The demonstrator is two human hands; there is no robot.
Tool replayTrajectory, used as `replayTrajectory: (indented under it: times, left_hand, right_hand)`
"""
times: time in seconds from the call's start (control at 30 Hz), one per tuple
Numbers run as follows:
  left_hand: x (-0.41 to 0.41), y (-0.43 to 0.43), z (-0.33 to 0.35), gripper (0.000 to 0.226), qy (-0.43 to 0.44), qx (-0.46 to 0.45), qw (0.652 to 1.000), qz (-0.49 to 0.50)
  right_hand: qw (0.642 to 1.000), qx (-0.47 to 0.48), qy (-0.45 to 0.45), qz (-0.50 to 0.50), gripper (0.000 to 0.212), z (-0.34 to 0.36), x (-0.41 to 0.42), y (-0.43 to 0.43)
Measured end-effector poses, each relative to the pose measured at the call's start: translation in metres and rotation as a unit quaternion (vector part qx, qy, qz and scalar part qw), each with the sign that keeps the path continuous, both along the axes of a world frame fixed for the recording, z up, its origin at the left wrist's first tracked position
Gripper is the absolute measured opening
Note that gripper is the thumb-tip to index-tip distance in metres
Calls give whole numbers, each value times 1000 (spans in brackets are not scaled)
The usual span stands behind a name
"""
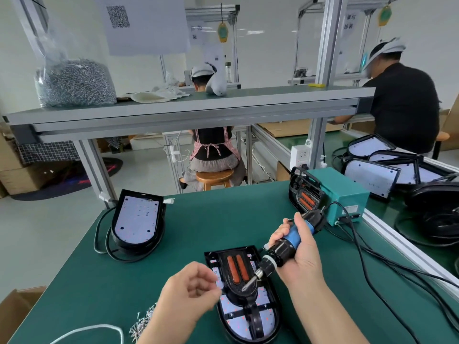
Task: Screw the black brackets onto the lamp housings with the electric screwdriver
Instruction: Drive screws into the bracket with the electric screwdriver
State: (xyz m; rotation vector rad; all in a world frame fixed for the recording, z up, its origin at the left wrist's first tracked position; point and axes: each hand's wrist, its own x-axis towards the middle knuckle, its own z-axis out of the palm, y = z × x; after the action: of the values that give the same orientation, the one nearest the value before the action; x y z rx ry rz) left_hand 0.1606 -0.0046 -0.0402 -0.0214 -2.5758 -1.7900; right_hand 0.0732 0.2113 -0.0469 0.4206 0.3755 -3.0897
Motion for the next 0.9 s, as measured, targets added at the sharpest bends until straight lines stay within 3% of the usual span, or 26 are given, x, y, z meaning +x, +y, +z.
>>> replayTrajectory:
  times: [0.2,0.3,0.53,0.9]
  left_hand:
    - [-1,33,8,11,-50,211,976,-17]
    - [1,29,11,11,-66,252,965,-26]
    - [6,34,17,17,-64,251,965,-33]
    - [6,32,7,14,-40,149,987,-41]
  right_hand:
    - [1000,17,26,-4,24,24,9,-11]
    - [999,11,33,-14,25,33,10,-8]
    - [998,29,40,-30,27,34,10,-5]
    - [996,73,37,-44,30,29,14,-7]
